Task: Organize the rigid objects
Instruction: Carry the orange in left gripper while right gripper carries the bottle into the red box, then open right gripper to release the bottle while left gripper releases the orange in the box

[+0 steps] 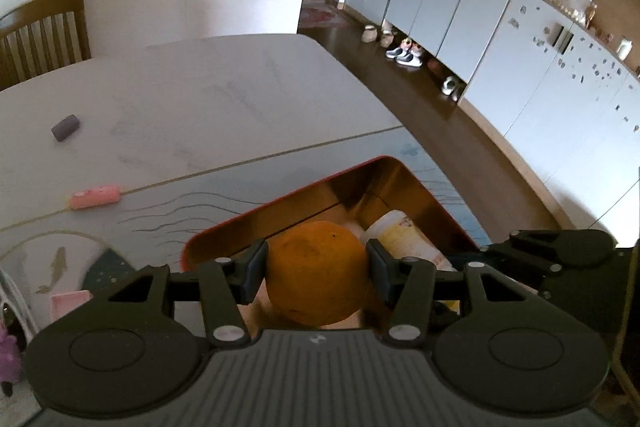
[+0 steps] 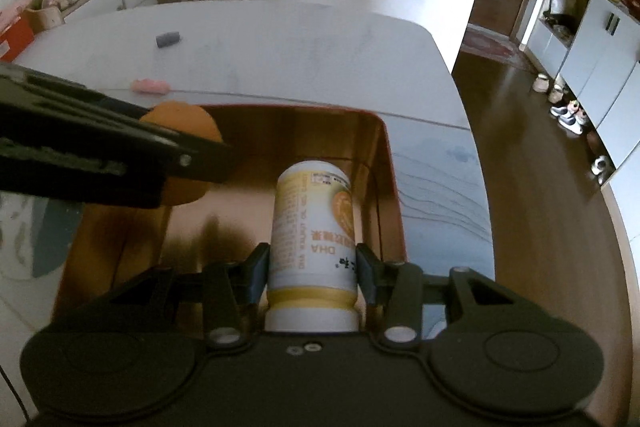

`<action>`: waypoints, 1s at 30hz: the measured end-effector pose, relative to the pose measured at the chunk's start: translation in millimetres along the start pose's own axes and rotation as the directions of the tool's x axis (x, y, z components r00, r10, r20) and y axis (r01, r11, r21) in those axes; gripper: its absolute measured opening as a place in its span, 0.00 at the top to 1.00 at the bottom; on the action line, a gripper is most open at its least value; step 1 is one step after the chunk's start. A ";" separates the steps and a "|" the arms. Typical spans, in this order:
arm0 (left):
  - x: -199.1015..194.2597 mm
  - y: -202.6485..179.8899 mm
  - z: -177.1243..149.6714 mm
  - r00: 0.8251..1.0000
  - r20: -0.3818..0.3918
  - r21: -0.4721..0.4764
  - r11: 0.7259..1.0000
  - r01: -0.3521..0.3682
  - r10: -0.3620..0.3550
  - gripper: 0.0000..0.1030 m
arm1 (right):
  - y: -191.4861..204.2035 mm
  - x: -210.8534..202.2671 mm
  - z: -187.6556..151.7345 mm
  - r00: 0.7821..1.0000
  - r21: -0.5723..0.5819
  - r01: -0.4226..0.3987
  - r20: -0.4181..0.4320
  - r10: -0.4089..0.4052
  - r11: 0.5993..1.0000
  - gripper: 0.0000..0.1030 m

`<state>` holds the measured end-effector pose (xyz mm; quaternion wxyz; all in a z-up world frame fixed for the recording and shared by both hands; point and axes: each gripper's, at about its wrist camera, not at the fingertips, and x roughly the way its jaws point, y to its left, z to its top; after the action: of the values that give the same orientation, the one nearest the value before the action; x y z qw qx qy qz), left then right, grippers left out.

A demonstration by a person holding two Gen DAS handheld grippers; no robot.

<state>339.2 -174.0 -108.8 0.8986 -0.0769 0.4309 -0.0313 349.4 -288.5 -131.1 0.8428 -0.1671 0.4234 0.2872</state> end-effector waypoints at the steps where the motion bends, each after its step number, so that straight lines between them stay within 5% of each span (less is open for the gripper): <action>1: 5.4 -0.8 -0.5 1.000 -0.007 -0.002 1.000 -0.007 0.007 0.49 | 2.0 0.9 0.1 1.000 -0.018 0.003 0.002 -0.003 1.000 0.58; 14: 40.6 -0.5 -1.6 0.994 -0.075 0.001 0.996 -0.084 0.084 0.49 | 2.6 -2.8 -2.5 1.000 -0.084 -0.017 0.015 0.018 0.996 0.57; 30: 18.0 -13.7 7.0 0.995 -0.060 0.031 0.997 -0.074 0.075 0.41 | -6.6 -38.6 -8.7 0.995 -0.045 -0.066 0.067 0.069 0.997 0.47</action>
<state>356.1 -189.0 -116.0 0.8865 -0.0468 0.4603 -0.0064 329.8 -311.4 -104.8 0.8430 -0.1607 0.3933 0.3300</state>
